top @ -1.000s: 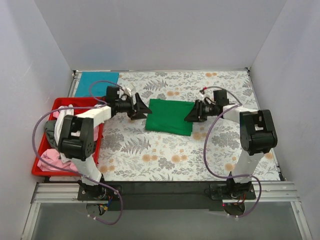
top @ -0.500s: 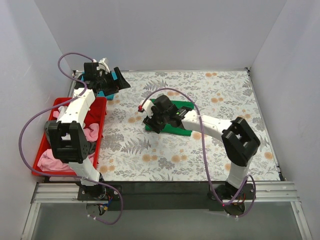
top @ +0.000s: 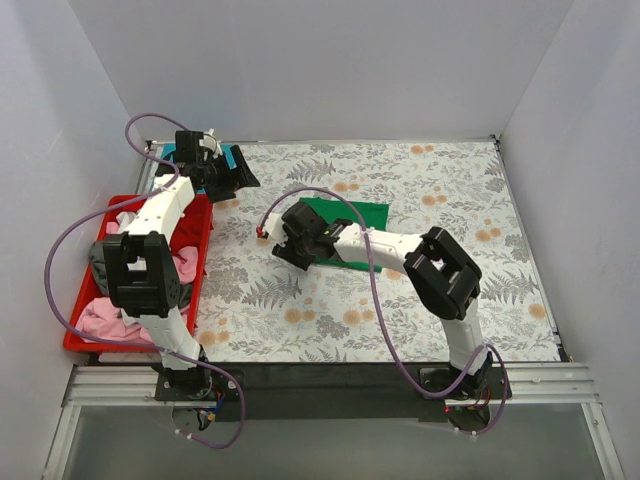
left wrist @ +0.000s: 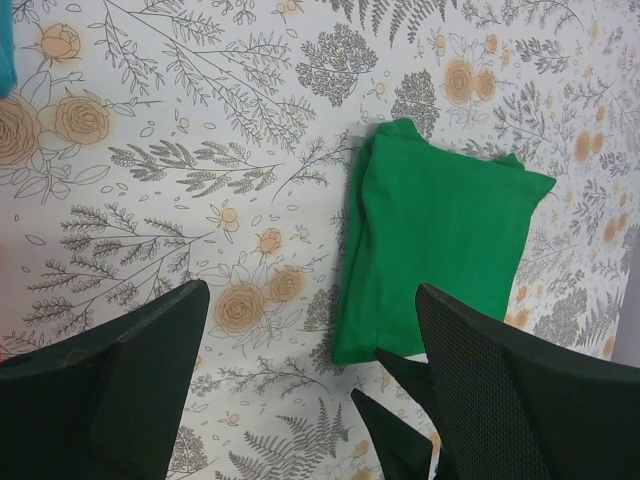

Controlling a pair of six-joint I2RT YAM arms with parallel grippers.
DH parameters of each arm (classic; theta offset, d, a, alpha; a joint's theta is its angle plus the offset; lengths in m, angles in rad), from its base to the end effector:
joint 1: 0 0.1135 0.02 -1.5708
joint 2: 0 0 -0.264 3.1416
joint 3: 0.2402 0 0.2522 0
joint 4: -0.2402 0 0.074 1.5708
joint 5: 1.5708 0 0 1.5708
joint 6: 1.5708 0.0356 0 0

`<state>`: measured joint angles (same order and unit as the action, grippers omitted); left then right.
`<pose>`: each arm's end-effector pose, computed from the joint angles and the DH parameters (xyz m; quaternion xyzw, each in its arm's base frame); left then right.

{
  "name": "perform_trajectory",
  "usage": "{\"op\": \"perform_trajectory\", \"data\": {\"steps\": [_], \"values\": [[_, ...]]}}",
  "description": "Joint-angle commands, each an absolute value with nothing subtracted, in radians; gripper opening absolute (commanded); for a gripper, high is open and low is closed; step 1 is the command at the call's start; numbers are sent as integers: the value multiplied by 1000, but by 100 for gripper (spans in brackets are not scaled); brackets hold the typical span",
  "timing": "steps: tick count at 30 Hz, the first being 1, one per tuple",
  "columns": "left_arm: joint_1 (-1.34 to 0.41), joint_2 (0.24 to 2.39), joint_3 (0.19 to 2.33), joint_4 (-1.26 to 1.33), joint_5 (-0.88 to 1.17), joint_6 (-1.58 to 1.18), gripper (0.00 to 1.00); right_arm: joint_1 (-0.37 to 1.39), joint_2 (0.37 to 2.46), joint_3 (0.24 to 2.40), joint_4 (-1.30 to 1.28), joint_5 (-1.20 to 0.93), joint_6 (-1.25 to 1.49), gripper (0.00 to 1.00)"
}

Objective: Fold and stack the t-shirts
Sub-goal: Fold the tshirt, then neatly place the folded tshirt to the corner

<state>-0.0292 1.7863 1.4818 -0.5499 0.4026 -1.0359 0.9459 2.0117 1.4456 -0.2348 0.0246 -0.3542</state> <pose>0.3977 -0.0256 0.2747 -0.3812 0.8376 -0.3357 0.2009 0.2627 0.3627 0.1928 -0.5572 0.7405 0.0986 0.3625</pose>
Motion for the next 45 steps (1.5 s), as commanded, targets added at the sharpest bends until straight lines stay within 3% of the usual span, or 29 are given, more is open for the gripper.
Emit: {"op": "perform_trajectory", "data": {"steps": [1, 7, 10, 15, 25, 36, 45], "values": [[-32, 1772, 1483, -554, 399, -1040, 84, 948, 2043, 1496, -199, 32, -385, 52], [-32, 1766, 1437, -537, 410, -1080, 84, 942, 2097, 1476, -183, 12, -376, 46], [-32, 1772, 1411, -512, 429, -1117, 84, 920, 2111, 1448, -163, 8, -373, 34], [-35, 1802, 1378, -469, 469, -1202, 84, 868, 2044, 1425, -147, -98, -368, 1], [-124, 1902, 1373, -361, 494, -1377, 88, 759, 1853, 1361, -66, -337, -337, 1], [-207, 1960, 1234, 23, 543, -1698, 89, 744, 1871, 1396, -67, -380, -341, 1], [-267, 1968, 1106, 92, 492, -1819, 89, 744, 1913, 1462, -58, -374, -290, 1]]}}
